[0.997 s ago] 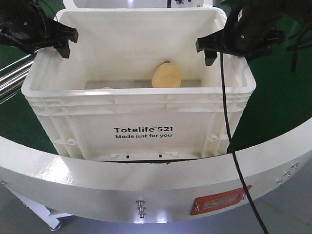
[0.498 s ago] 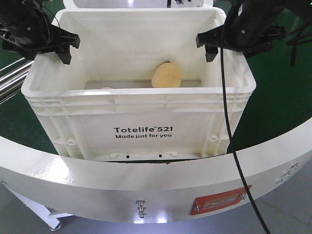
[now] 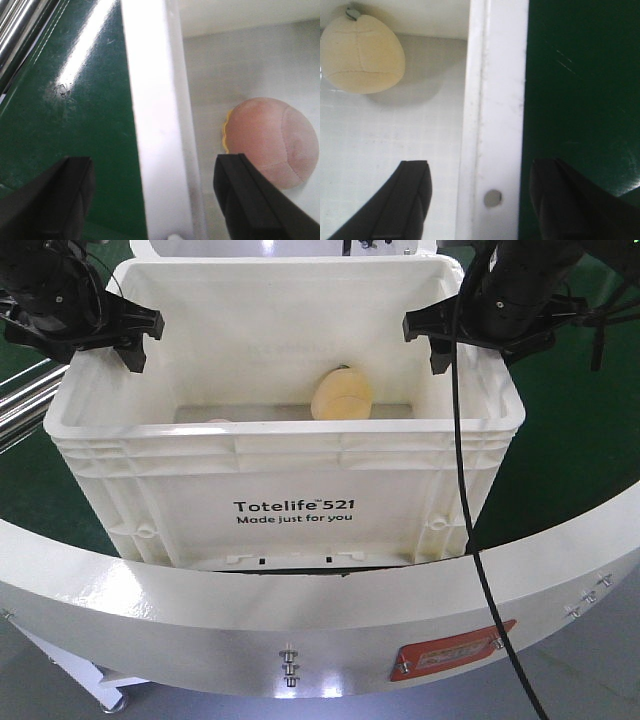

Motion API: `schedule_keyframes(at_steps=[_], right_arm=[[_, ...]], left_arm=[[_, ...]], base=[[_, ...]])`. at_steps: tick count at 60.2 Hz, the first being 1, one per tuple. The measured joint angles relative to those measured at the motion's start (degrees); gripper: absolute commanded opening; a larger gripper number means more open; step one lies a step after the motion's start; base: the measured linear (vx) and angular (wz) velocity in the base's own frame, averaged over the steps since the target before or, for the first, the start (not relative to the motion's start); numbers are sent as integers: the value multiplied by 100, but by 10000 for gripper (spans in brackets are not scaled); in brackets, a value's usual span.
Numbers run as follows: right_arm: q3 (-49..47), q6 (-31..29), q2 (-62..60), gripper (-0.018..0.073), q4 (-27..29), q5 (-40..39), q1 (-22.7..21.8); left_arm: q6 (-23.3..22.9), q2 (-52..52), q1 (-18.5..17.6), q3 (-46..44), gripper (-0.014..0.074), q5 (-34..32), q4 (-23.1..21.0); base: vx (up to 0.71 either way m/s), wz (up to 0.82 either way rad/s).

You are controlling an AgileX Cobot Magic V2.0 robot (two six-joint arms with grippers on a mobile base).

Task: Place moving items into box and shelve
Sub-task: 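Lower both grippers onto the tote's side rims and grip them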

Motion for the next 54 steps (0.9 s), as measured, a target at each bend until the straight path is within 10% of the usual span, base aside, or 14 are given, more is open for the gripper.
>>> schedule_keyframes(at_steps=[54], right_arm=[[0,7,0,81,83,44,0]], left_arm=[[-30,0,0,0,68,17,-430]], base=[[0,0]])
